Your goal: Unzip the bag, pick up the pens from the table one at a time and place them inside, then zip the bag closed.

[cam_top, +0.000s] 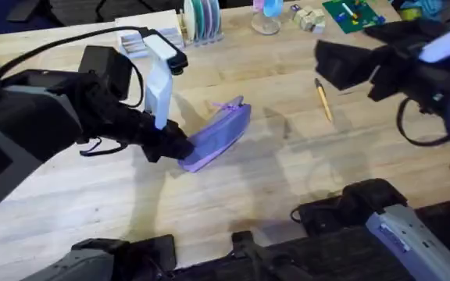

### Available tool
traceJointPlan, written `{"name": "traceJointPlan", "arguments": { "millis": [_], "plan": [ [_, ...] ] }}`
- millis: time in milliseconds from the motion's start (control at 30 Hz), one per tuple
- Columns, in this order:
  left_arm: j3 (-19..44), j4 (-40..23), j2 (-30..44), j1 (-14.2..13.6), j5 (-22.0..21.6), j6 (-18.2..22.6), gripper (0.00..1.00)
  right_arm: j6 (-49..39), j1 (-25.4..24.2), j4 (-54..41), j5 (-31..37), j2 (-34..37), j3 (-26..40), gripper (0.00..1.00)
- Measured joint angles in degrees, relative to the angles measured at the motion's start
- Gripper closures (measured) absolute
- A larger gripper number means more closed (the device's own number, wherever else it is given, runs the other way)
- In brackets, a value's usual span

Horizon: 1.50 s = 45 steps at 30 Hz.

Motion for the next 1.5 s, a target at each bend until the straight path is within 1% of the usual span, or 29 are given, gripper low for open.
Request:
{"name": "traceJointPlan", "arguments": {
  "millis": [300, 467, 567, 733, 767, 800, 967, 1200, 1433, 1500],
  "plan": [
    [0.0, 0.0, 0.0, 0.0, 0.0, 0.0, 0.957, 0.6, 0.3, 0.2, -14.2, 9.8, 0.3, 0.004],
    [0.0, 0.0, 0.0, 0.0, 0.0, 0.0, 0.957, 0.5, 3.1, 0.2, -18.7, 16.5, 2.7, 0.004],
    [0.0, 0.0, 0.0, 0.0, 0.0, 0.0, 0.957, -0.5, 6.1, 0.2, -19.7, 20.2, 4.4, 0.004],
    [0.0, 0.0, 0.0, 0.0, 0.0, 0.0, 0.957, -3.8, 12.4, 0.1, -20.5, 26.6, 7.0, 0.004],
    [0.0, 0.1, 0.0, 0.0, 0.0, 0.0, 0.957, -5.3, 17.1, 0.1, -20.7, 32.6, 7.6, 0.004],
    [0.0, 0.1, 0.0, 0.0, 0.0, 0.0, 0.957, -5.6, 19.0, 0.0, -20.7, 35.9, 7.6, 0.005],
    [0.0, 0.1, 0.0, 0.0, 0.0, 0.0, 0.957, -5.7, 20.8, 0.0, -20.7, 39.9, 7.6, 0.005],
    [0.0, 0.0, 0.0, 0.0, 0.0, 0.0, 0.957, -5.7, 20.9, 0.1, -20.7, 44.5, 7.6, 0.004],
    [0.0, 0.0, 0.0, 0.0, 0.0, 0.0, 0.958, -5.7, 20.9, 2.9, -20.7, 48.4, 7.7, 0.005],
    [0.0, 0.0, 0.0, 0.0, 0.0, 0.0, 0.958, -5.9, 20.9, 3.2, -20.7, 50.7, 7.7, 0.052]
  ]
}}
